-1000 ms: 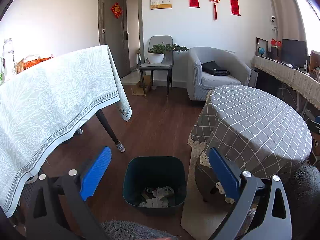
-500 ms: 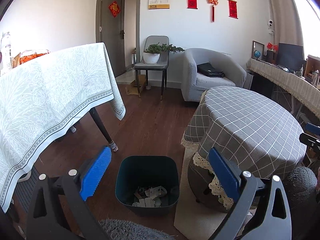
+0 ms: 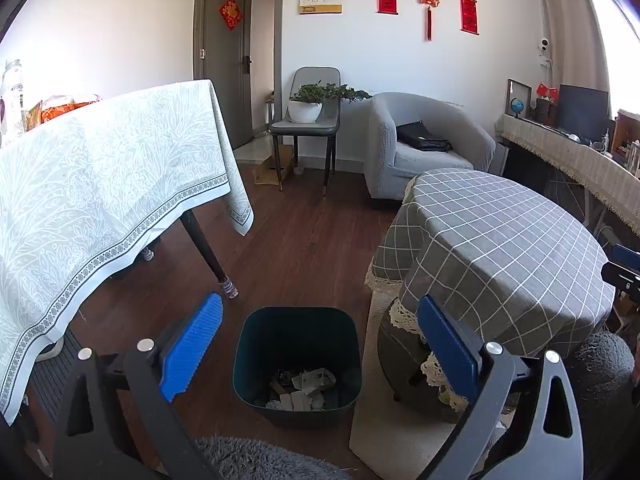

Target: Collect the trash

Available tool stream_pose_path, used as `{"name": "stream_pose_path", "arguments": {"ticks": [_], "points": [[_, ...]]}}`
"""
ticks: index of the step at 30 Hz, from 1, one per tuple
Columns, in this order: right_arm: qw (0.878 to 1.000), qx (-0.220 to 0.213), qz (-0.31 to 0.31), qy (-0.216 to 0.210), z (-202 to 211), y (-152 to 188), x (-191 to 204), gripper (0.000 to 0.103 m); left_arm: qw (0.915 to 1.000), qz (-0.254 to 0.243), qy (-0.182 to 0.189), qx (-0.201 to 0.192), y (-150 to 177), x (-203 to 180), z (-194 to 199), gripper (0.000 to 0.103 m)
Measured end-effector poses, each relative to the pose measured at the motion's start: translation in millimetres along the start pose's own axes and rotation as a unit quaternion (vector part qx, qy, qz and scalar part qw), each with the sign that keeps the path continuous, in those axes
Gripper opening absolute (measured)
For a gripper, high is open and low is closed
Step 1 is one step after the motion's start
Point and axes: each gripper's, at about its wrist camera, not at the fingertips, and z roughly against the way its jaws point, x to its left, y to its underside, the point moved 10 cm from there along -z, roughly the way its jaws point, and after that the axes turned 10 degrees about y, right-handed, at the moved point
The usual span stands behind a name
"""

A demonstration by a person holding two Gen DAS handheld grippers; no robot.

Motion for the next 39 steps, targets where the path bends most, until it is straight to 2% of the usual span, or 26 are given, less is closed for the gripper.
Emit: {"name": "stream_pose_path", "arguments": {"ticks": [39], "points": [[1.000, 0.004, -0.001, 0.000, -2.4, -1.0, -0.3, 0.100, 1.0000, 0.000, -0.004, 0.003, -0.8, 1.4, -0.4, 0.100]]}}
